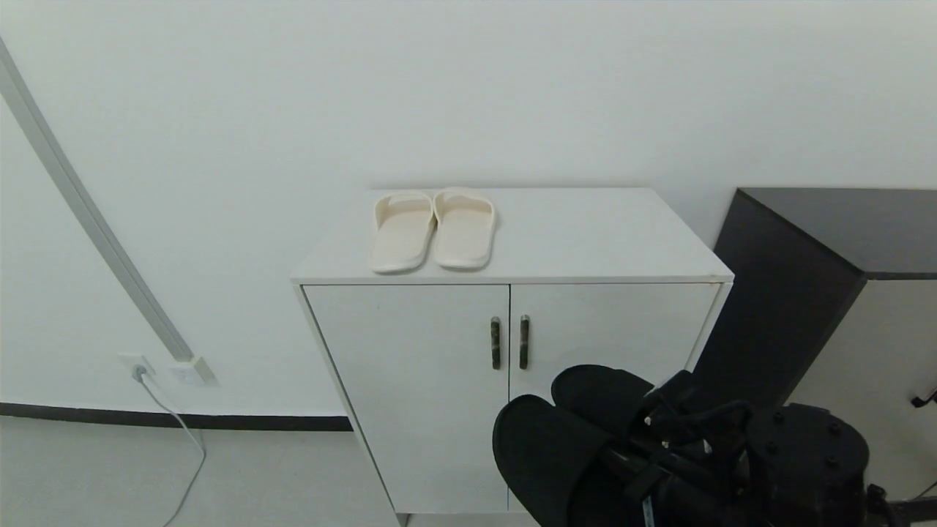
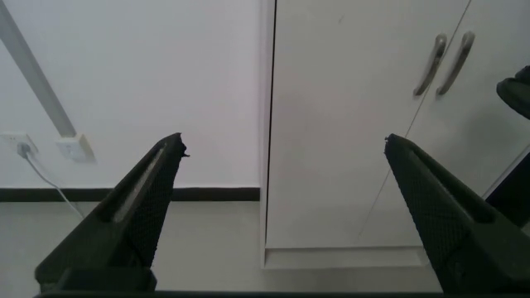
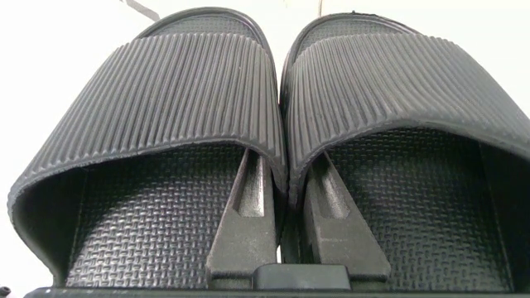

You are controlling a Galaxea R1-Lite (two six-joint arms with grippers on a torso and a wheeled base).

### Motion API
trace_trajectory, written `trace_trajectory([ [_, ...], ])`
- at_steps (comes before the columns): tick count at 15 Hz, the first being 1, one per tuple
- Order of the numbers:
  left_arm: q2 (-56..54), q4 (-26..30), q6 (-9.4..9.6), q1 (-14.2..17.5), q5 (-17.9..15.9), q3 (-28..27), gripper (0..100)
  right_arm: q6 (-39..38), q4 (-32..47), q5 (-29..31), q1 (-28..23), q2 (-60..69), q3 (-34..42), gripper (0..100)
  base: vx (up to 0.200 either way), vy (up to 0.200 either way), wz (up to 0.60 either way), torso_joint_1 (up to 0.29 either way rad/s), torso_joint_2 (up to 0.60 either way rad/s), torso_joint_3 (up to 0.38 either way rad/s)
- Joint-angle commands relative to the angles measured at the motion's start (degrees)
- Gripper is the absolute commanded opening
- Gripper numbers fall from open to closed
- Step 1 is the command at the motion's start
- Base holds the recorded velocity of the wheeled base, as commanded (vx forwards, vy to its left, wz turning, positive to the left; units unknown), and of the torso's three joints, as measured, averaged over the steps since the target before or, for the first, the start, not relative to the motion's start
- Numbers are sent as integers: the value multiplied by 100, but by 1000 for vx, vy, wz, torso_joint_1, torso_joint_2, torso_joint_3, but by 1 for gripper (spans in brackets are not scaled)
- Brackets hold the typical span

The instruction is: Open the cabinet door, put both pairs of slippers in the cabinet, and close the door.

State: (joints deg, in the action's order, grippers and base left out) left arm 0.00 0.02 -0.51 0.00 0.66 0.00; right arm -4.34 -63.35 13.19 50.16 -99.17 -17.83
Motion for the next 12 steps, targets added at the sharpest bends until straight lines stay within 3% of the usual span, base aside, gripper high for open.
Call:
trace_trajectory([
  [1, 9, -2, -2, 0, 4, 0, 100, 3, -1, -9, 11, 3, -1, 0, 0, 0, 0, -203, 515, 310],
  [12, 9, -2, -2, 0, 13, 0, 100, -23, -1, -53, -174, -94, 61, 0, 0, 0, 0, -167, 487, 320],
])
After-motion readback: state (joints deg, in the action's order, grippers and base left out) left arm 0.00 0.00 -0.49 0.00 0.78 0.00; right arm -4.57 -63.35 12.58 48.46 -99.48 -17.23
